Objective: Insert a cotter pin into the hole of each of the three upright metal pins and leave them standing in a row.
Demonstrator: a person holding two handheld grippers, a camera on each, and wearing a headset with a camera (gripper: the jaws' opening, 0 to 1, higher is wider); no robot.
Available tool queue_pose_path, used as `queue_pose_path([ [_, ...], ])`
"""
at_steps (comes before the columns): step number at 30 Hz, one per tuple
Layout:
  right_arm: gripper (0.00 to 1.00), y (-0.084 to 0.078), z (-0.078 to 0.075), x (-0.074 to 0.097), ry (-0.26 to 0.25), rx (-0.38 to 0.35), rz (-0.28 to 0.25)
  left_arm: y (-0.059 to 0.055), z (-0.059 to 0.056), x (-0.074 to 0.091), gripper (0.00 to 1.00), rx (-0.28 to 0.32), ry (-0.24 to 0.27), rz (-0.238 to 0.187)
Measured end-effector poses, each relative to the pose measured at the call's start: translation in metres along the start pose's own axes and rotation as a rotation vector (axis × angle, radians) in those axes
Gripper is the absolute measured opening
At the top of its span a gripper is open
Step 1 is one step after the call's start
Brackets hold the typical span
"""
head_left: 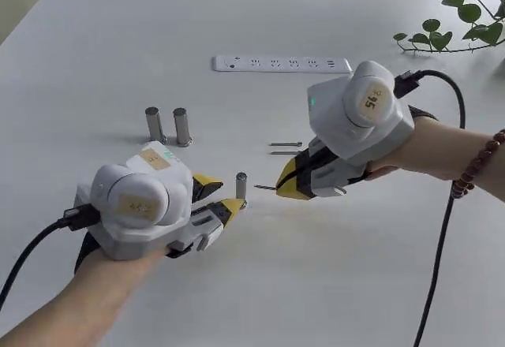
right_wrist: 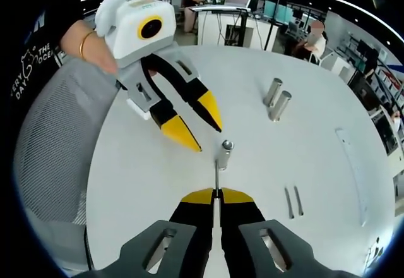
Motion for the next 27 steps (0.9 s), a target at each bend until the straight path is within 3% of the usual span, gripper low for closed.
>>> queue_pose_path([
  [8, 0.00, 0.001, -0.005, -0.004, -0.026, -0.011, 0.003, -0.004, 0.000, -0.018, 0.17, 0.066, 0.002, 0.021],
  [11, 0.00, 0.002, -0.005, -0.006, -0.025, -0.001, 0.006, -0.006, -0.002, -0.022, 0.17, 0.046, 0.007, 0.042],
  [27, 0.00, 0.007, -0.008, -0.010, -0.018, 0.006, -0.007, -0.009, 0.002, -0.033, 0.09, 0.058, 0.002, 0.054],
])
Point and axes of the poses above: the centre of the closed fingertips' face, and the gripper's own axes: x roughly backward along the fingers, z roughly to its left, y roughly out of its top, the point moved 6 cm from there along x, roughly backward along the fingers, and after that the axes turned 4 degrees about -y, right-handed, at the moved point
